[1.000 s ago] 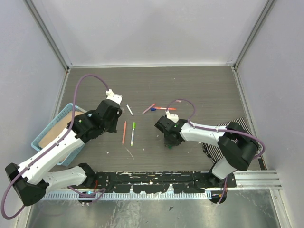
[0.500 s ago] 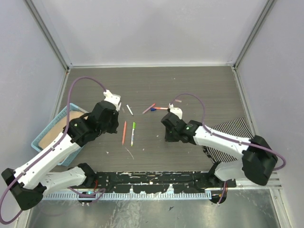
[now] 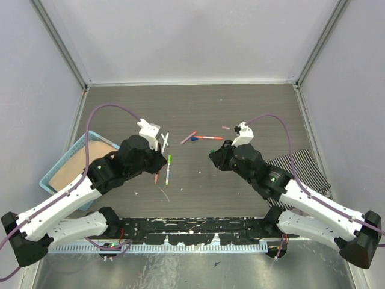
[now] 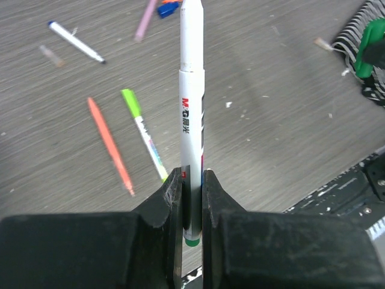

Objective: Insert the pens into the pen caps
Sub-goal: Insert the pen cap onto the pen.

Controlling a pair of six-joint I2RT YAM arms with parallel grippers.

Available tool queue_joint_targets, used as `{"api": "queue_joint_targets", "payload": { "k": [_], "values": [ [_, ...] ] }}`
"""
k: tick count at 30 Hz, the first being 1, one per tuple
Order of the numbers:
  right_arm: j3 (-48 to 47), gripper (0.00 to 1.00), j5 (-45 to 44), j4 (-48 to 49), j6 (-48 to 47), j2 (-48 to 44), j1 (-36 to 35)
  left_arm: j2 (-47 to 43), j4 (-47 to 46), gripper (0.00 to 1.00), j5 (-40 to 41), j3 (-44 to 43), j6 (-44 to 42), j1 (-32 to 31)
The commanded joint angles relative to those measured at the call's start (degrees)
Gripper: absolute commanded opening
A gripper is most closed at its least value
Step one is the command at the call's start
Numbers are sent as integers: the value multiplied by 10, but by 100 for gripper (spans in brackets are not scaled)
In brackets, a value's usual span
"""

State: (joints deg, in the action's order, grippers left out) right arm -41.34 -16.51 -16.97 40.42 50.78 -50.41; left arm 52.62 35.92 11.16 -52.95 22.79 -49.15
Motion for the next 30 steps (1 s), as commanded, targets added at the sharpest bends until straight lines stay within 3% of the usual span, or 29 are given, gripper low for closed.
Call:
{"api": "queue_joint_targets", "payload": {
  "k": [1, 14, 20, 30],
  "values": [
    [7, 1, 0, 117, -29, -55, -1, 9, -85, 0, 1, 4, 29, -49],
    [20, 1, -1, 288, -14, -100, -1, 86, -191, 0, 47, -21, 35, -184],
    [23, 1, -28, 311, -4, -108, -1, 83, -239, 0, 36, -3, 37, -201],
    [29, 1, -26, 329, 15, -103, -1, 88, -241, 0, 29, -4, 34, -206]
  ]
}}
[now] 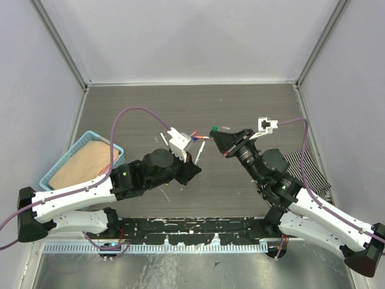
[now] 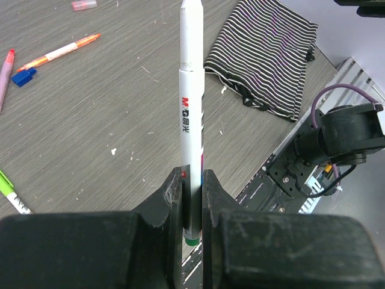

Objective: Insert the pens into the pen caps
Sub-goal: Insert the pen cap onto the pen.

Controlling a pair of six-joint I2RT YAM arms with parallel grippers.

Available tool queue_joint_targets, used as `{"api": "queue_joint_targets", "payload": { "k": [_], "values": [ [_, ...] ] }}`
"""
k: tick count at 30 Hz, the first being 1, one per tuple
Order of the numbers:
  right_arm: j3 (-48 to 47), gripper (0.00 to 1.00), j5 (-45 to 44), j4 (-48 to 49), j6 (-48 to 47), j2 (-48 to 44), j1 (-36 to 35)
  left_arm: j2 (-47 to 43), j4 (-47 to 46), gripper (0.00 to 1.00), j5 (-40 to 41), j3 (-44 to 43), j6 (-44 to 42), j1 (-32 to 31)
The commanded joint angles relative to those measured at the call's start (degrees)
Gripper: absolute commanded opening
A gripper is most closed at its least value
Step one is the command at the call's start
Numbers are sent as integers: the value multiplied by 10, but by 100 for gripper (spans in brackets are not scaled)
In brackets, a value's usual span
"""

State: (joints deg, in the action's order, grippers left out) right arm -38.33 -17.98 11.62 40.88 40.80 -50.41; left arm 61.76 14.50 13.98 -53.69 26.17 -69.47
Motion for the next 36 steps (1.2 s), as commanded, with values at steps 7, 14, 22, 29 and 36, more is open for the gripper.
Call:
{"api": "queue_joint_targets", "payload": {
  "k": [7, 14, 22, 29, 36],
  "values": [
    [-11, 0, -11, 44, 18, 9, -1, -5, -25, 0, 0, 4, 0, -4],
    [-19, 1, 2, 40, 24, 22, -1, -8, -26, 0, -3, 5, -2, -4],
    [-14, 1, 1, 45, 26, 14, -1, -7, -23, 0, -5, 6, 0, -5],
    [-14, 1, 4, 44, 29, 14, -1, -4, -21, 0, -4, 5, 0, -5],
    [-14, 1, 7, 44, 30, 13, -1, -2, -20, 0, -4, 4, 0, -5]
  ]
}}
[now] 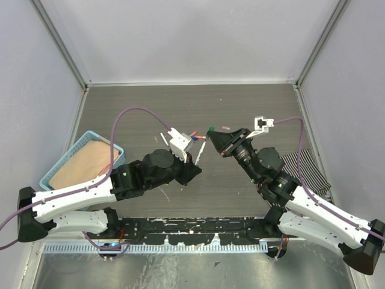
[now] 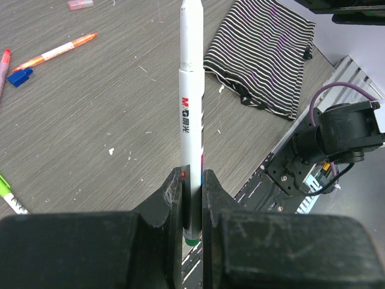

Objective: Insert the pens into the pen caps
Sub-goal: Insert the pen cap onto the pen.

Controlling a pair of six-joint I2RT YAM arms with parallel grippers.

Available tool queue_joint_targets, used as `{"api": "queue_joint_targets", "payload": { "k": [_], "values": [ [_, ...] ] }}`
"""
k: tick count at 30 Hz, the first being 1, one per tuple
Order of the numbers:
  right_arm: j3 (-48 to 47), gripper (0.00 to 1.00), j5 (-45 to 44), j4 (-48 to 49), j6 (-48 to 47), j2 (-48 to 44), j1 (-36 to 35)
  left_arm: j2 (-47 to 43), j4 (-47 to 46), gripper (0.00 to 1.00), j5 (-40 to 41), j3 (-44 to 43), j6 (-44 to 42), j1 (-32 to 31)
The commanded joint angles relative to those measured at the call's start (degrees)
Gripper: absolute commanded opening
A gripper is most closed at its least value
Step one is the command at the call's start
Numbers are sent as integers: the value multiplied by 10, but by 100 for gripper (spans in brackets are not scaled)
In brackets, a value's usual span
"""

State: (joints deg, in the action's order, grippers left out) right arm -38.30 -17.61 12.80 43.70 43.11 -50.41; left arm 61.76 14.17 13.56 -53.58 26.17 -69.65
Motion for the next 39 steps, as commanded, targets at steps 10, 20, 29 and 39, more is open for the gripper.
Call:
{"api": "queue_joint_targets", "payload": {
  "k": [10, 20, 29, 39],
  "values": [
    [-14, 1, 4, 28, 2, -15, -1, 4, -16, 0, 0, 1, 0, -3],
    [-15, 1, 3, 24, 1, -21, -1, 2, -16, 0, 0, 1, 0, -3],
    [-18, 1, 12, 24, 2, -7, -1, 0, -13, 0, 1, -1, -3, -3],
    [-20, 1, 18, 12, 0, -7, -1, 3, -14, 0, 3, -1, -3, -3]
  ]
}}
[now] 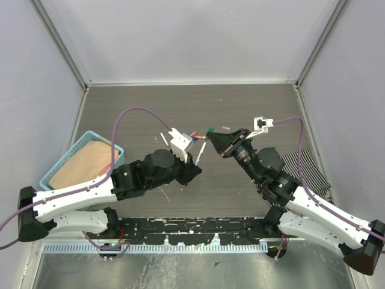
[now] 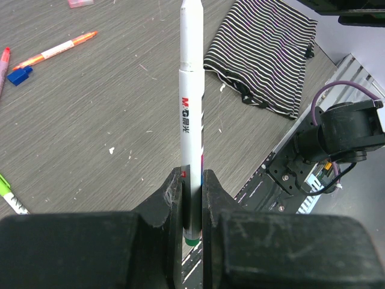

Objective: Insert the pens into the pen caps
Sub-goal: Insert the pen cap onto the pen.

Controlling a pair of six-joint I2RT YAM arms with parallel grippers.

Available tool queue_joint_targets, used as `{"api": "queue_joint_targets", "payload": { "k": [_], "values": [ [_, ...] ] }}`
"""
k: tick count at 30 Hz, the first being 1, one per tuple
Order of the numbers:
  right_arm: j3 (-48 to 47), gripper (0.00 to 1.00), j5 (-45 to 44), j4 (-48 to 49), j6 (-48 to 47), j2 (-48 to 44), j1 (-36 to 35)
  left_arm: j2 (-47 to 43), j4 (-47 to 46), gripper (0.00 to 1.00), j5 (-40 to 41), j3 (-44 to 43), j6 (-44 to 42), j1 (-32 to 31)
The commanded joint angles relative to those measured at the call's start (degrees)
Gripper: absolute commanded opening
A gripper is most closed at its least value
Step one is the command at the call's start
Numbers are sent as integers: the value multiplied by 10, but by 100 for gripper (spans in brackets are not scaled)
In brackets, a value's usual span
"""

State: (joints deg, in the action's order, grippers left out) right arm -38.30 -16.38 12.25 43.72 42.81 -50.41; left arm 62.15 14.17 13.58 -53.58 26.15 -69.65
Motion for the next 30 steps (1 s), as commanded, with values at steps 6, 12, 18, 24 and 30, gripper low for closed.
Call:
{"api": "queue_joint_targets", "payload": {
  "k": [6, 12, 18, 24, 30],
  "values": [
    [-20, 1, 18, 10, -1, -3, -1, -2, -14, 0, 5, 0, -2, -3],
    [-14, 1, 34, 9, 4, -1, -1, -3, -12, 0, 9, 1, -1, -3],
    [-14, 1, 60, 4, 5, 0, -1, -6, -12, 0, 13, 2, 0, -3],
    [-8, 1, 68, -10, 9, 0, -1, -10, -13, 0, 22, 3, 2, -3],
    [1, 2, 87, -8, 15, 3, -1, -9, -19, 0, 28, 2, 4, -3]
  ]
}}
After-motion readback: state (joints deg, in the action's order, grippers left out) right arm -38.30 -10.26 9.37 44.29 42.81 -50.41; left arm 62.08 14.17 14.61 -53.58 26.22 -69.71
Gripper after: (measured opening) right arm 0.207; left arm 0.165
